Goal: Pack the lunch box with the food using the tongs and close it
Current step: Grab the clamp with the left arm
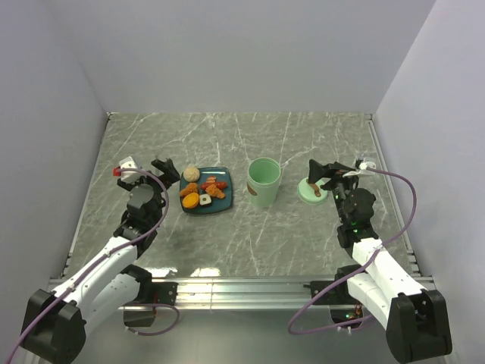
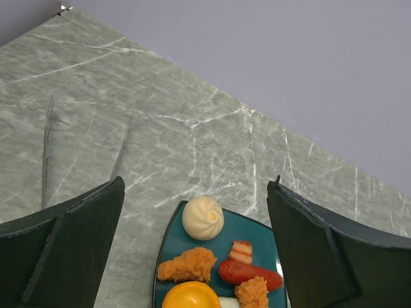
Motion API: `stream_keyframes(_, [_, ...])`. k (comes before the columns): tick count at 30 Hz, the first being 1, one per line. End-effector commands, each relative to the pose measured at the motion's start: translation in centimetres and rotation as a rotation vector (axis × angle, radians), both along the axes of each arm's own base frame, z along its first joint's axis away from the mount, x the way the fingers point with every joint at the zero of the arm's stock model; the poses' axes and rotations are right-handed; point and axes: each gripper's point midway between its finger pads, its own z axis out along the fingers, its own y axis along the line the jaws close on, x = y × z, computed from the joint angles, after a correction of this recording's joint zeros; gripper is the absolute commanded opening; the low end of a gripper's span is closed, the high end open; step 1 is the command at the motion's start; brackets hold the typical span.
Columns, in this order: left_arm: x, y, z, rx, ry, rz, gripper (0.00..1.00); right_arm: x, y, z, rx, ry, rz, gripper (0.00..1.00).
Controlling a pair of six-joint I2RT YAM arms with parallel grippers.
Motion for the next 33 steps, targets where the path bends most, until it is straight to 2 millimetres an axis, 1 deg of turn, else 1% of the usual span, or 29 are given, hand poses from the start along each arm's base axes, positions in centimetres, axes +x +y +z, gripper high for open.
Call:
stream_keyframes(1, [0.4,-0.4,1.5,-0.011,-0.036,-0.015,0.99,-0.2,0.0,1.1,-0.002,-0.040,-0.005,1.00])
stream_keyframes(8, [0.7,-0.4,1.0,-0.005,-0.013,-0.005,0.99,-0.1,0.0,0.9,-0.001,-0.035,-0.006,1.00])
stream_keyframes(12, [1.0,-0.1,0.4,0.001,0.022,0.024,1.00,-0.1,0.0,0.9,-0.001,-0.032,-0.007,1.00])
stream_keyframes(13, [1.2,0.0,0.8,-0.007,0.023,0.033,0.99,-0.1,-0.1,1.0,-0.002,-0.034,-0.009,1.00])
stream_keyframes(14, [1.2,0.3,-0.2,0.009,0.064,0.054,1.00,-0.1,-0.1,1.0,-0.002,-0.034,-0.011,1.00])
stream_keyframes(16, [1.8,0.4,-0.4,0.023,0.098,0.077,0.99,-0.1,-0.1,0.9,0.001,-0.035,-0.009,1.00])
stream_keyframes(18, [2.2,1.0,-1.4,0.046,0.150,0.105,0.99,-0.1,0.1,1.1,0.005,-0.041,0.001,1.00])
stream_keyframes(20, [3.1,1.1,-2.5,0.047,0.216,0.103,0.99,0.2,0.3,1.0,0.006,-0.033,0.007,1.00])
stream_keyframes(21, [3.2,1.7,-3.8,0.054,0.276,0.102,0.99,0.3,0.4,1.0,0.010,-0.031,0.011,1.00])
stream_keyframes(23, [3.6,2.0,-4.6,0.053,0.318,0.109,1.00,0.5,0.5,0.7,0.011,-0.023,0.016,1.00])
stream_keyframes(24, [3.4,2.7,-5.2,0.065,0.348,0.139,0.99,0.6,0.5,0.6,0.014,-0.018,0.015,1.00])
stream_keyframes(26, [3.2,3.5,-5.3,0.075,0.370,0.175,1.00,0.7,0.6,0.6,0.018,-0.016,0.017,1.00])
stream_keyframes(27, [3.1,4.3,-5.4,0.079,0.384,0.204,1.00,0.7,0.9,0.5,0.016,-0.012,0.037,1.00])
stream_keyframes(29, [2.7,5.4,-6.2,0.086,0.448,0.220,1.00,0.6,0.9,0.6,0.018,-0.014,0.037,1.00])
stream_keyframes(30, [2.7,6.7,-6.5,0.075,0.467,0.238,0.99,0.5,0.9,0.7,0.021,-0.015,0.037,1.00])
stream_keyframes(31, [2.7,6.6,-7.1,0.072,0.499,0.206,1.00,0.5,0.9,0.8,0.022,-0.018,0.036,1.00])
stream_keyframes(33, [2.5,7.3,-7.6,0.072,0.524,0.211,0.99,0.3,0.8,1.0,0.026,-0.023,0.032,1.00])
